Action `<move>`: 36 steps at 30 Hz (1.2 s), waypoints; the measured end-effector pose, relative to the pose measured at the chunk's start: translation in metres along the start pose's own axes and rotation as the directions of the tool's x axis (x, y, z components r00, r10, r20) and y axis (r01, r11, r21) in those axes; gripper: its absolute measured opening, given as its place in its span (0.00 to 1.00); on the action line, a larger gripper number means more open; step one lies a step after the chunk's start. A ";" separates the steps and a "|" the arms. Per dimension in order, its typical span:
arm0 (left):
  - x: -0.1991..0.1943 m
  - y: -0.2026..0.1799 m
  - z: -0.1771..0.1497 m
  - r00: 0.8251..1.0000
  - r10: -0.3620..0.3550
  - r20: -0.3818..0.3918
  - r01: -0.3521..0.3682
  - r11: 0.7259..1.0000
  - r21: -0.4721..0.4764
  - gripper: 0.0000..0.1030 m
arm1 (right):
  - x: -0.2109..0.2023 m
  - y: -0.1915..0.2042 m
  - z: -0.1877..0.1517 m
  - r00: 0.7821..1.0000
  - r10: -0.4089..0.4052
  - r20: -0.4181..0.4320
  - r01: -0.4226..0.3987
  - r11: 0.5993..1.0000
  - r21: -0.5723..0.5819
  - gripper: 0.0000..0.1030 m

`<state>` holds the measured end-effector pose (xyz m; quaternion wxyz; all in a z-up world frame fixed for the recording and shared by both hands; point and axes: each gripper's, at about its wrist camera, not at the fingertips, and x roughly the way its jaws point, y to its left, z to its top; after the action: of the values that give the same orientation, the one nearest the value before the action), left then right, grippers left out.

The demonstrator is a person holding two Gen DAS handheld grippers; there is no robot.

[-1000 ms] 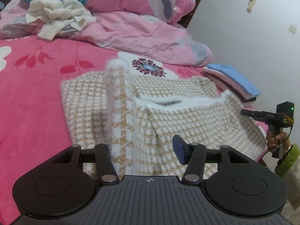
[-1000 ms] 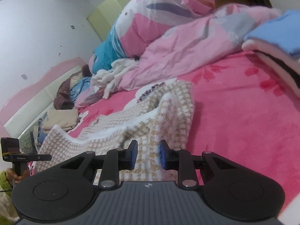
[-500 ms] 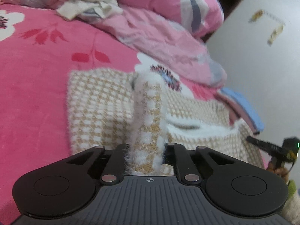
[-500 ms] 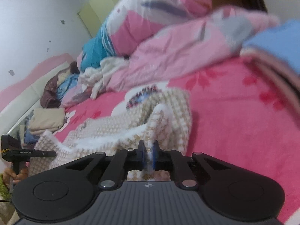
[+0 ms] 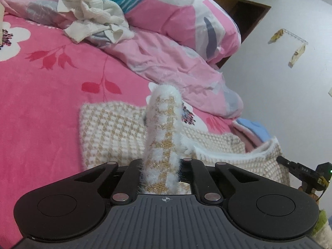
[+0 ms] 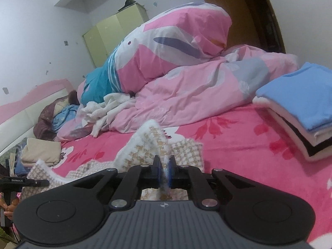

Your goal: Fold clothes

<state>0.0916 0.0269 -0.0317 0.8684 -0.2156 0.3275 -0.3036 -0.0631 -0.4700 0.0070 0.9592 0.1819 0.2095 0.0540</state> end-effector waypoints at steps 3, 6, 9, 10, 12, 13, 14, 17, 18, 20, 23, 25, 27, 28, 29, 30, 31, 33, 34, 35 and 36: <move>0.001 0.000 0.002 1.000 -0.002 0.009 0.002 1.000 0.002 0.06 | 0.003 0.000 0.004 1.000 0.002 0.007 -0.002 1.000 0.001 0.06; 0.005 0.006 -0.003 1.000 0.005 -0.017 -0.005 1.000 -0.014 0.06 | 0.009 -0.004 -0.004 1.000 -0.016 -0.018 0.016 1.000 0.004 0.06; 0.008 0.015 -0.010 0.999 0.011 -0.042 -0.013 0.999 -0.053 0.06 | 0.013 -0.014 -0.018 0.998 -0.036 -0.046 0.038 0.999 0.039 0.06; 0.008 0.018 -0.011 0.999 0.011 -0.044 -0.013 0.998 -0.065 0.06 | 0.012 -0.016 -0.021 0.998 -0.038 -0.048 0.041 0.998 0.055 0.06; 0.004 0.015 -0.009 1.000 0.004 -0.022 -0.005 0.999 -0.051 0.06 | 0.009 -0.017 -0.023 0.999 -0.038 -0.037 0.040 0.997 0.072 0.06; 0.000 0.009 -0.008 1.000 0.005 -0.003 -0.005 1.000 -0.026 0.06 | 0.006 -0.015 -0.021 0.999 -0.036 -0.024 0.038 0.997 0.068 0.06; -0.004 0.003 -0.006 1.000 0.004 0.019 -0.004 1.000 0.000 0.06 | 0.003 -0.013 -0.019 0.999 -0.034 -0.011 0.035 0.997 0.063 0.06; -0.018 -0.013 0.006 0.996 -0.020 0.089 0.015 0.998 0.057 0.06 | -0.006 -0.002 -0.005 0.999 -0.023 0.043 0.022 0.999 0.027 0.06; -0.021 -0.016 0.012 0.994 -0.028 0.108 0.020 0.997 0.071 0.06 | -0.008 0.001 0.002 0.998 -0.018 0.062 0.017 1.000 0.016 0.06; -0.024 -0.022 0.025 0.989 -0.039 0.143 0.025 0.995 0.098 0.06 | -0.010 0.005 0.014 0.995 -0.007 0.099 0.007 1.000 -0.001 0.06; -0.019 -0.026 0.045 0.983 -0.041 0.178 0.019 0.992 0.123 0.06 | -0.004 0.006 0.033 0.989 0.012 0.147 -0.012 1.000 -0.003 0.06; -0.007 -0.022 0.052 0.985 -0.029 0.173 0.009 0.993 0.114 0.06 | 0.007 0.004 0.041 0.986 0.020 0.163 -0.021 1.000 0.004 0.06; 0.007 -0.015 0.058 0.988 -0.008 0.155 -0.007 0.996 0.093 0.06 | 0.023 -0.002 0.042 0.988 0.016 0.151 -0.020 1.000 0.019 0.06; 0.017 -0.010 0.058 0.992 0.017 0.125 -0.026 0.997 0.074 0.06 | 0.031 -0.006 0.042 0.990 0.014 0.142 -0.018 0.999 0.027 0.06; 0.028 -0.003 0.055 0.996 0.044 0.077 -0.049 0.997 0.058 0.06 | 0.041 -0.011 0.040 0.992 0.007 0.123 -0.012 0.999 0.041 0.06; 0.038 0.004 0.052 0.997 0.071 0.029 -0.072 0.996 0.042 0.07 | 0.053 -0.018 0.035 0.996 -0.001 0.086 -0.004 0.998 0.060 0.06; 0.049 0.010 0.050 0.995 0.097 -0.021 -0.097 0.995 0.027 0.07 | 0.064 -0.027 0.028 0.999 -0.010 0.043 0.006 0.997 0.082 0.06; 0.064 0.022 0.041 0.987 0.133 -0.091 -0.133 0.991 0.004 0.07 | 0.082 -0.041 0.012 0.999 -0.035 -0.039 0.039 0.991 0.125 0.06; 0.068 0.025 0.037 0.985 0.140 -0.104 -0.141 0.990 0.000 0.07 | 0.088 -0.046 0.006 0.997 -0.042 -0.065 0.051 0.989 0.141 0.06; 0.069 0.028 0.034 0.984 0.144 -0.109 -0.145 0.989 -0.003 0.07 | 0.091 -0.050 0.000 0.995 -0.048 -0.083 0.060 0.986 0.153 0.06; 0.069 0.028 0.033 0.985 0.143 -0.100 -0.144 0.990 -0.003 0.07 | 0.095 -0.053 -0.006 0.994 -0.052 -0.101 0.069 0.984 0.165 0.06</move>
<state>0.1668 0.0070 -0.0547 0.8694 -0.1805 0.3866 -0.2491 0.0220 -0.5002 -0.0541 0.9305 0.2530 0.2646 0.0156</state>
